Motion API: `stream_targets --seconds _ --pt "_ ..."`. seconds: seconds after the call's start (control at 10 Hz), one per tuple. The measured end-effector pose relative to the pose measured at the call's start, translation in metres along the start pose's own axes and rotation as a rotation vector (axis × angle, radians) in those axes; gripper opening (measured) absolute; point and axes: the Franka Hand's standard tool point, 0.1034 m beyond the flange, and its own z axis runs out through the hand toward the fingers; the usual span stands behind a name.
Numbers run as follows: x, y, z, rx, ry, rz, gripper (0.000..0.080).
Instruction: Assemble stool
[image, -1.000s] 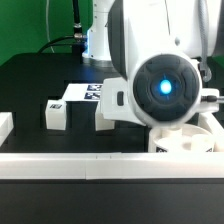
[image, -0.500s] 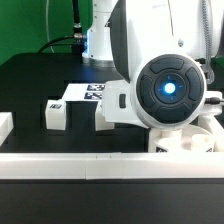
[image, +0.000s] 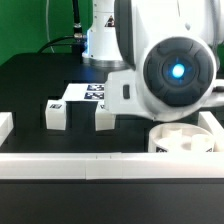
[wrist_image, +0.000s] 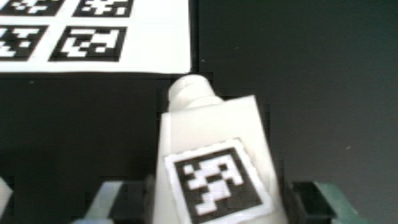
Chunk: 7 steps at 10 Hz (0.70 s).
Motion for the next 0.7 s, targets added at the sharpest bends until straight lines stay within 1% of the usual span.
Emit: stream_targets --seconds 0.1,0.2,0.3,0.4,0.5,0.6,0.7 --pt "-0.017 0.0 -0.011 -0.003 -0.006 -0.002 0.0324" --pt "-0.029 -0.001 -0.021 -0.005 -0.003 -0.003 0.0324" --pt "-0.033 -0.002 -0.026 -0.006 0.013 -0.006 0.0324" --pt "-0.029 -0.003 -0.026 -0.005 0.026 -0.008 0.0324" --pt "-0.024 -0.004 -0.03 -0.002 0.062 -0.009 0.0324" --pt "-0.024 -0.004 -0.031 -0.001 0.069 -0.01 0.0324" --pt "-0.014 -0.007 -0.039 0.005 0.151 -0.02 0.0324"
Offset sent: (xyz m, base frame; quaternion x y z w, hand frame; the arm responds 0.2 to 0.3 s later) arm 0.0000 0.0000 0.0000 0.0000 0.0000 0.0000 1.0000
